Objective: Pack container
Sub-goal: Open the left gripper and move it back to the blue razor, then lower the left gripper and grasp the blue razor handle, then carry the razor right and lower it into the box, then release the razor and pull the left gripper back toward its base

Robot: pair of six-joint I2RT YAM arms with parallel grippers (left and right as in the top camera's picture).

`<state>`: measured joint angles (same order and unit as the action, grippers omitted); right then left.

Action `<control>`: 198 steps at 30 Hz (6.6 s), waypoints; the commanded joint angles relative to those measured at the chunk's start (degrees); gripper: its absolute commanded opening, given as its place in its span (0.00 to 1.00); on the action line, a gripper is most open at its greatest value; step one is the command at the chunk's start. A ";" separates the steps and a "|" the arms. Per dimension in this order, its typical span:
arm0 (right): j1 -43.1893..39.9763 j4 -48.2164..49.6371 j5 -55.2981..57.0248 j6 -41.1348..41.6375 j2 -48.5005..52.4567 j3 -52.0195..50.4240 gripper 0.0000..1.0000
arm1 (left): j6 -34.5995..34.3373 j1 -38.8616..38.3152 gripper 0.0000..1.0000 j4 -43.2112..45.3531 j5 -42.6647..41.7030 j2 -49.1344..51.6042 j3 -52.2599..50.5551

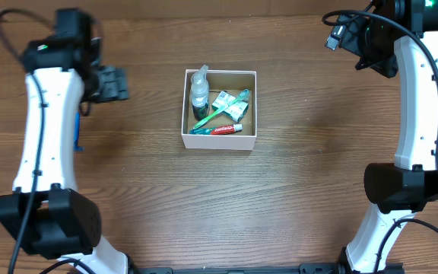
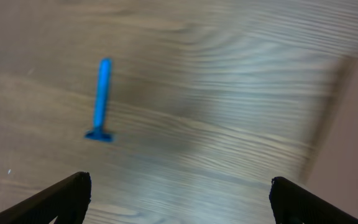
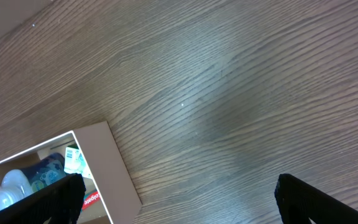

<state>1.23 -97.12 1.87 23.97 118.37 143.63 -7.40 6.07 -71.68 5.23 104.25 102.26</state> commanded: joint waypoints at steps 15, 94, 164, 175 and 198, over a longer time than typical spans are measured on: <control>0.17 0.13 0.15 -0.13 -0.98 1.07 1.00 | 4.07 13.31 0.98 23.85 -2.27 -0.33 -26.18; 0.17 0.13 0.15 -0.13 -0.98 1.07 1.00 | 2.43 13.40 0.14 30.80 -12.85 12.63 -25.59; 0.17 0.13 0.15 -0.13 -0.98 1.07 1.00 | 53.07 -27.91 0.35 -3.39 -16.85 23.39 9.44; 0.17 0.13 0.15 -0.13 -0.98 1.07 1.00 | 53.05 -29.90 0.62 -3.54 -16.79 23.08 9.79; 0.17 0.13 0.15 -0.13 -0.98 1.07 1.00 | 30.58 -31.50 1.00 -1.57 -7.80 -5.68 10.54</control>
<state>1.21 -97.10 1.87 23.94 118.37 143.63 38.00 -25.41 -73.21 -8.36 105.78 111.79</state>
